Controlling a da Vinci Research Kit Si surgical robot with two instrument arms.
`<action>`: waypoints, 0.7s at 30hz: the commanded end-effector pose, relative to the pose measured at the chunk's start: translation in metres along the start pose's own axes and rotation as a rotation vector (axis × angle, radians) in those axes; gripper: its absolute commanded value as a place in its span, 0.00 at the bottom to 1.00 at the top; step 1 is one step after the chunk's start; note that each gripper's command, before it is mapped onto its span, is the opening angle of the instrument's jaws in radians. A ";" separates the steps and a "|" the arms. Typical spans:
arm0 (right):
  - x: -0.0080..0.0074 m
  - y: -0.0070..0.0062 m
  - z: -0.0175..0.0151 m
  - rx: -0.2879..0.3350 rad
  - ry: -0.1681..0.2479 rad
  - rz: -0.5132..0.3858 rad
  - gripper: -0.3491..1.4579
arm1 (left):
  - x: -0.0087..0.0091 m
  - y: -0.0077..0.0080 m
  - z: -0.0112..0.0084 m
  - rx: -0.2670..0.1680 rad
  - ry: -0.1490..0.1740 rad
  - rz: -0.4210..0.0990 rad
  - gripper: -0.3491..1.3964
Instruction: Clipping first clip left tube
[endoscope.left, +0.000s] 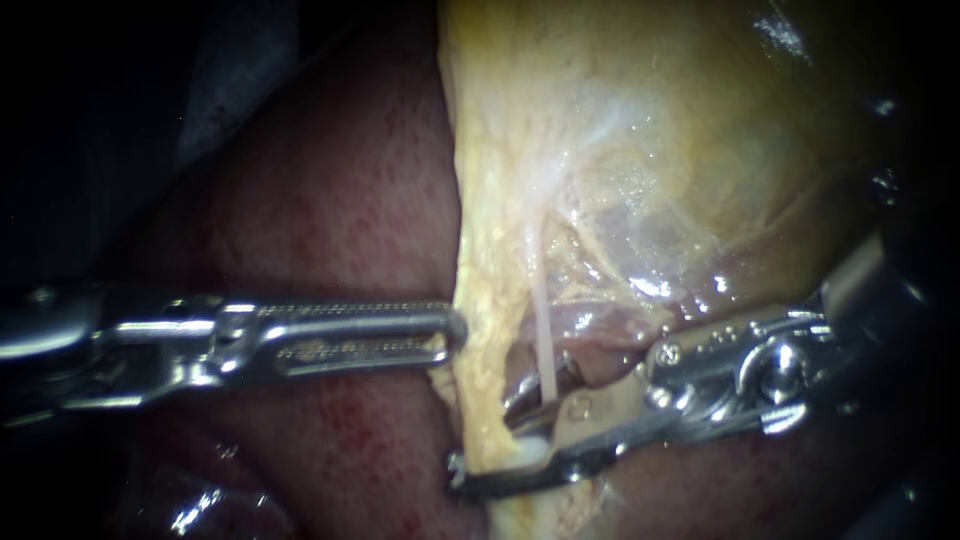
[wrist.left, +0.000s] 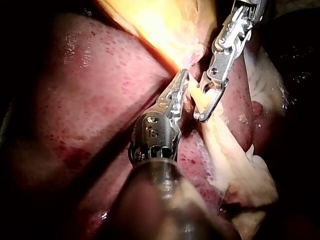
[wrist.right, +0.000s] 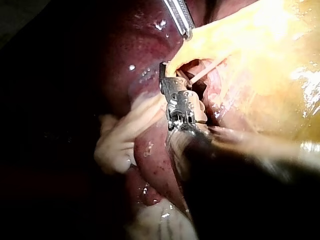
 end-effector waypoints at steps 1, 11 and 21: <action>0.0000 0.0000 0.0000 0.001 0.001 -0.001 0.11 | 0.0000 0.0000 0.0000 0.000 0.000 0.000 0.00; 0.0000 0.0001 0.0000 0.001 0.000 -0.002 0.11 | 0.0000 0.0000 0.0000 0.000 0.000 0.000 0.00; 0.0000 0.0000 0.0000 0.002 0.000 -0.002 0.11 | 0.0000 0.0000 0.0001 0.000 0.000 0.000 0.00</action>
